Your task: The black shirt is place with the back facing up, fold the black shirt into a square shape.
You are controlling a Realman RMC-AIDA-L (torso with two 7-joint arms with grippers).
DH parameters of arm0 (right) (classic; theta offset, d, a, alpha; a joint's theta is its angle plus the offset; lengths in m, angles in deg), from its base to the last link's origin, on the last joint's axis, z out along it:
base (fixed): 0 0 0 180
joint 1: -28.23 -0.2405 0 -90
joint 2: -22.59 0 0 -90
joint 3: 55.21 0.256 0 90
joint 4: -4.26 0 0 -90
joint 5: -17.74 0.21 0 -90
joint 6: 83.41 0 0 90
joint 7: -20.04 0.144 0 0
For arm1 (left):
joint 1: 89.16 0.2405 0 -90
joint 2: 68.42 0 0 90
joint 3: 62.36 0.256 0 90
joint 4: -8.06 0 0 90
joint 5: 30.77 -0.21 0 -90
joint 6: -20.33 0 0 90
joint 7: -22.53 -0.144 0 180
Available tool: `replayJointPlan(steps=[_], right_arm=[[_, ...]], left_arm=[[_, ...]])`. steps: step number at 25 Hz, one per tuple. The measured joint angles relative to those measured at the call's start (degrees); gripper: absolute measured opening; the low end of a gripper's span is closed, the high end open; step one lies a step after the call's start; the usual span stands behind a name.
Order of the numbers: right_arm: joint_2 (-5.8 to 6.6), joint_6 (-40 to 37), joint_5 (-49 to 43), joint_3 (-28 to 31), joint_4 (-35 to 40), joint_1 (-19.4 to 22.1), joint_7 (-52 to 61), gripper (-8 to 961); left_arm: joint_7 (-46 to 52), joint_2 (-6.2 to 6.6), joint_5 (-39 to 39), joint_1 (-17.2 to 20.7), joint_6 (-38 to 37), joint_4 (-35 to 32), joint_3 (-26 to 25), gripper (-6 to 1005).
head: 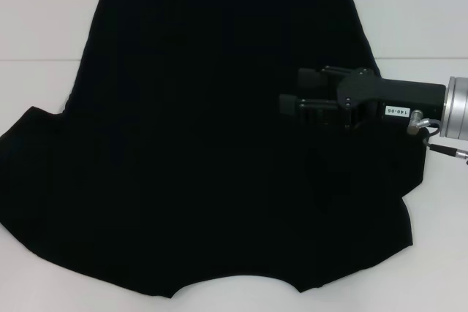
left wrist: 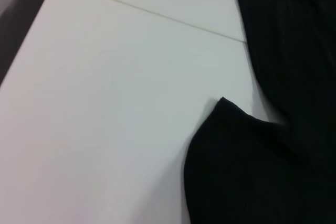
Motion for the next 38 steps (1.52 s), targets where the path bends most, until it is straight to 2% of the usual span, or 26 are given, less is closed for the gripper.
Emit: replayJointPlan(steps=[11, 25, 34, 38], right_arm=[[0.11, 0.5, 0.1, 0.0, -0.1, -0.1, -0.8, 852], [0.11, 1.0, 0.2, 0.0, -0.3, 0.1, -1.4, 853], [0.11, 0.9, 0.4, 0.0, -0.3, 0.2, -1.4, 853], [0.12, 0.7, 0.9, 0.0, -0.3, 0.5, -1.4, 853]], left_arm=[[-0.1, 0.18, 1.8, 0.1, -4.1, -0.6, -1.2, -2], [0.4, 0.35, 2.3, 0.6, -5.0, -0.3, -3.8, -1], [0.3, 0.3, 2.5, 1.0, -5.7, -0.3, -3.9, 0], [-0.3, 0.28, 5.1, 0.6, -7.3, -0.3, -3.7, 0]])
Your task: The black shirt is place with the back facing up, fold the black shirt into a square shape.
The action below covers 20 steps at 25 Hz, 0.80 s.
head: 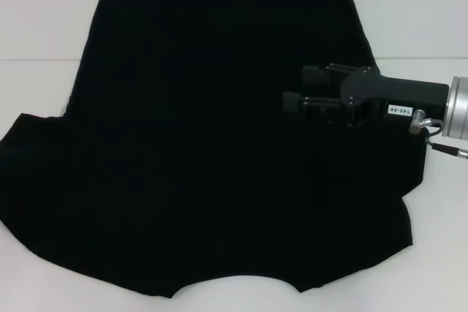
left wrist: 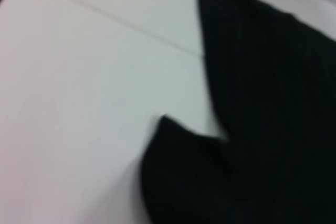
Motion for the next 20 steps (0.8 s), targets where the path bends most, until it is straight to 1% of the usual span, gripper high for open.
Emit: replayJointPlan(steps=[5, 11, 17, 20], right_arm=[[0.07, -0.1, 0.1, 0.0, -0.1, 0.2, 0.0, 853], [0.19, -0.1, 0.7, 0.0, 0.1, 1.2, 0.0, 854], [0.67, -0.1, 1.4, 0.0, 0.0, 2.2, 0.0, 854], [0.74, -0.3, 1.5, 0.4, 0.0, 2.6, 0.0, 854]], left_arm=[[-1.8, 0.0, 4.3, -1.1, -0.8, 1.5, 0.5, 0], [-5.7, 0.27, 6.0, -4.4, -0.4, 6.0, 0.6, 1], [-9.9, -0.62, 7.3, -8.1, 0.0, 8.6, 1.4, 1], [-12.4, -1.1, 7.7, -9.6, 0.1, 11.3, 4.3, 1]])
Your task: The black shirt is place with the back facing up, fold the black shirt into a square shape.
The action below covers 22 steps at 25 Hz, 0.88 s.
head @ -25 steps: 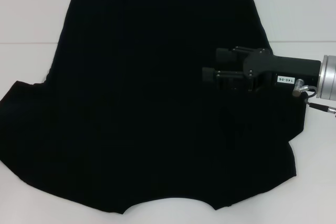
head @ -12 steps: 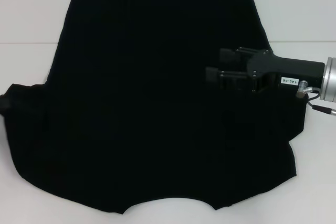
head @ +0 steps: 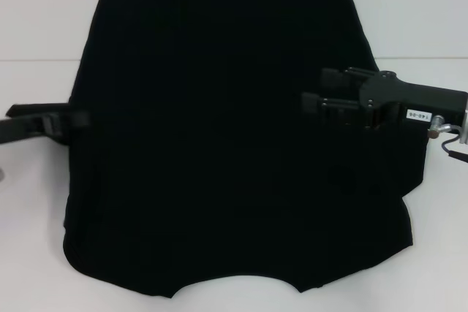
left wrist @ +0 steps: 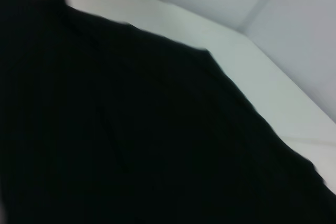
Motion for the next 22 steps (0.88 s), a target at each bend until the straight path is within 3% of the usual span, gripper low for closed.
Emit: replayJointPlan(steps=[10, 14, 22], right_arm=[[0.04, -0.1, 0.0, 0.9, 0.2, 0.2, 0.0, 854], [0.04, -0.1, 0.0, 0.9, 0.3, -0.1, 0.0, 853], [0.49, 0.1, 0.2, 1.7, 0.4, -0.3, -0.1, 852]], left_arm=[[-5.2, -3.18, 1.0, -2.0, 2.4, 2.4, 11.4, 2], [-6.8, -3.96, 1.2, -2.3, 3.6, 3.6, 14.1, 116], [-7.8, -4.81, 3.5, -1.5, 5.1, 2.7, 13.1, 426]])
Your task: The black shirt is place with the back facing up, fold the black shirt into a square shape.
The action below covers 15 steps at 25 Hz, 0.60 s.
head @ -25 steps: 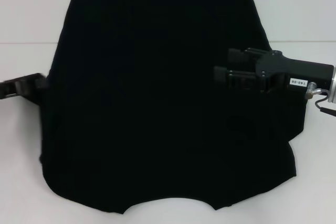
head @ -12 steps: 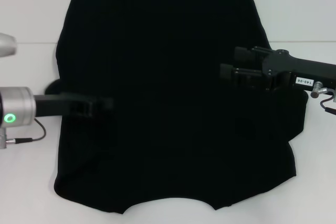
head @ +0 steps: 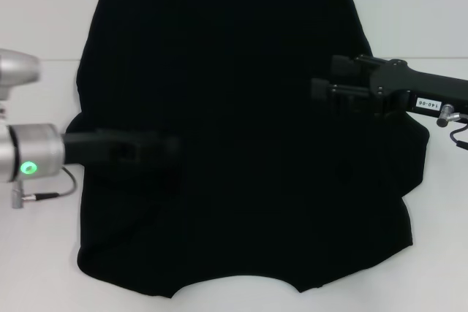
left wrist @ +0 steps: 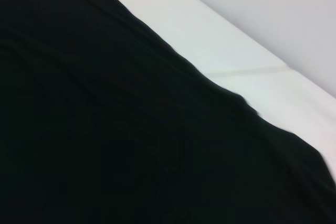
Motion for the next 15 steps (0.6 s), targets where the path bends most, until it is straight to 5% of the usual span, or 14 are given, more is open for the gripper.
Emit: replayJointPlan(steps=[10, 15], right_arm=[[0.09, -0.2, 0.4, 0.1, 0.0, 0.3, 0.6, 853], [0.07, -0.2, 0.4, 0.1, 0.0, 0.1, 0.7, 853]], left_arm=[[15.3, 2.19, 0.5, 3.4, 9.9, -1.2, -10.4, 641], [17.7, 2.21, -0.3, 4.1, 13.5, 0.0, -10.9, 871]])
